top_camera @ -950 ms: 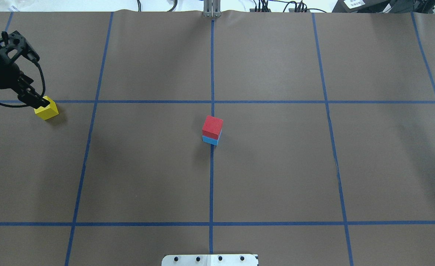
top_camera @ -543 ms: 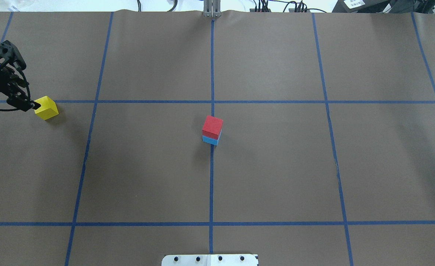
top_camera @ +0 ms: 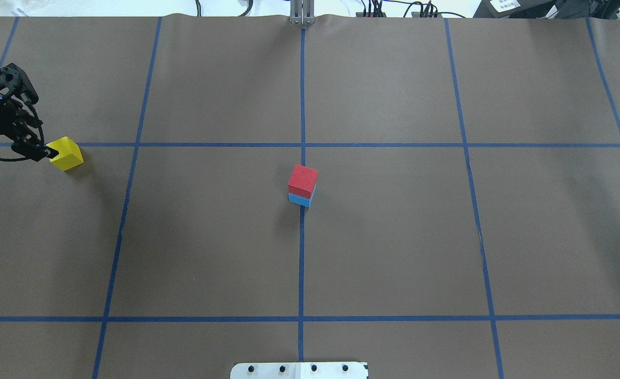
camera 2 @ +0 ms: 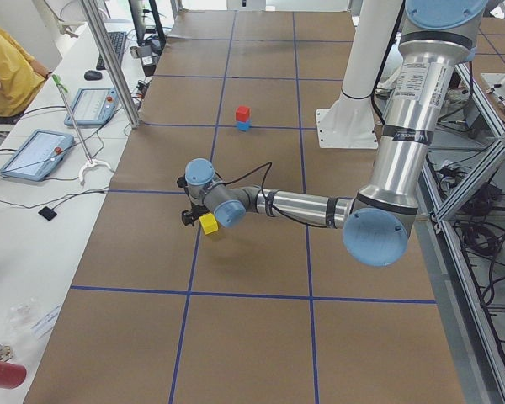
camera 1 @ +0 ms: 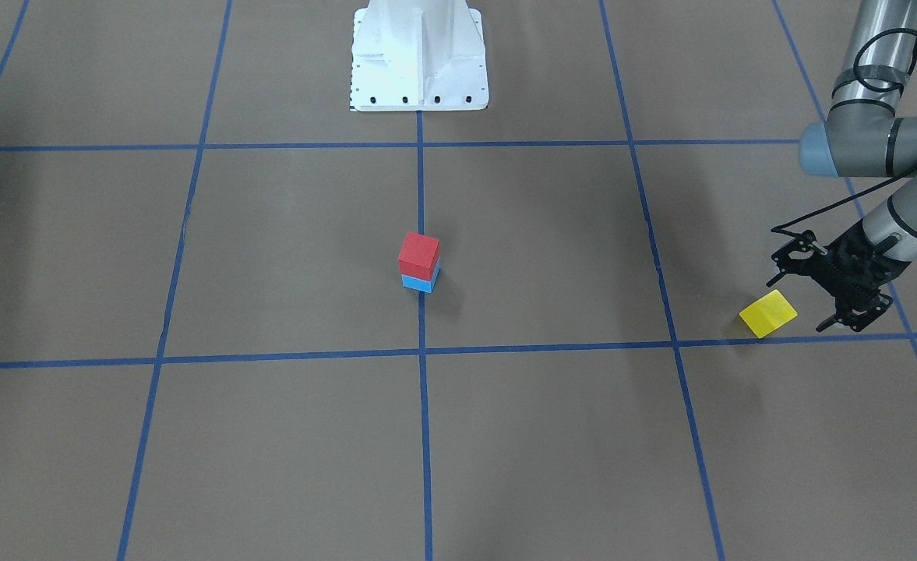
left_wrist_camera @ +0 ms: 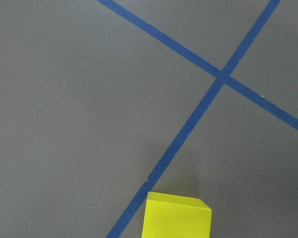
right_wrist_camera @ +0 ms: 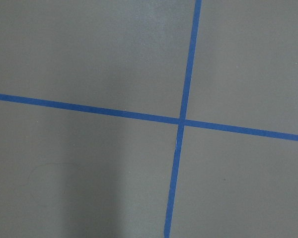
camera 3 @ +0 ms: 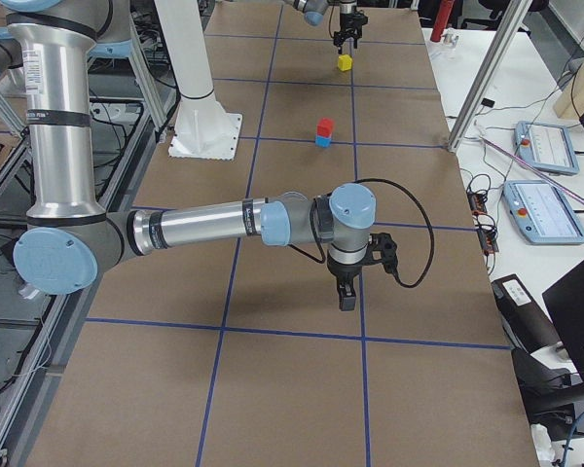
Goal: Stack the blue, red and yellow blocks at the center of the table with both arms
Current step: 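Move the left gripper to the yellow cube and grasp it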
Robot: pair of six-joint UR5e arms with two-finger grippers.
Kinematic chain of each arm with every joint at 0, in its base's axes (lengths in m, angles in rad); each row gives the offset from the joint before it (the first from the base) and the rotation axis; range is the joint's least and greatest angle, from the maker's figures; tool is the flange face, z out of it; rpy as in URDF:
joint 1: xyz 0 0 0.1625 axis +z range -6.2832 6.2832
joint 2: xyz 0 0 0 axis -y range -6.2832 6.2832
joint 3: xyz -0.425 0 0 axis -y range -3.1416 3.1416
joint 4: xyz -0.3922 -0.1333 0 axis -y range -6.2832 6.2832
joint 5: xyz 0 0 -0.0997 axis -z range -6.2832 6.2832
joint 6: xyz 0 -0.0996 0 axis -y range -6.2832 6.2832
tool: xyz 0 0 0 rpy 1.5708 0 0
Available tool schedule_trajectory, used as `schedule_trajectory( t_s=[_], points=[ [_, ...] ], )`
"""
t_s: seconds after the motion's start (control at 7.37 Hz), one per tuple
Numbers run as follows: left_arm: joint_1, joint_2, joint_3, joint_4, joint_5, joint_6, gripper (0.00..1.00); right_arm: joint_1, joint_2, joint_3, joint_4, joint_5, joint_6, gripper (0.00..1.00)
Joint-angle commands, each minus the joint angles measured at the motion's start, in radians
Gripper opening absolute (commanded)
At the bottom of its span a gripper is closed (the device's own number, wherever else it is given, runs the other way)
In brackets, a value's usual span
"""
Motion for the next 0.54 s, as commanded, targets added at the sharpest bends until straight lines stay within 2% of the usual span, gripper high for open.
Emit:
schedule_trajectory(
  t_s=[0.0,0.27,0.41],
  points=[
    [0.001,-0.002,0.037,-0.04,0.002,-0.002,1.0,0.0,-0.002,0.0,0.0,0.0,-0.003,1.0],
    [0.022,-0.002,0.037,-0.063,0.006,-0.058,1.0,0.003,-0.002,0.0,0.0,0.0,-0.006,1.0],
    [0.066,-0.002,0.044,-0.129,0.007,-0.139,1.0,0.005,-0.002,0.0,0.0,0.0,-0.006,1.0]
  ],
)
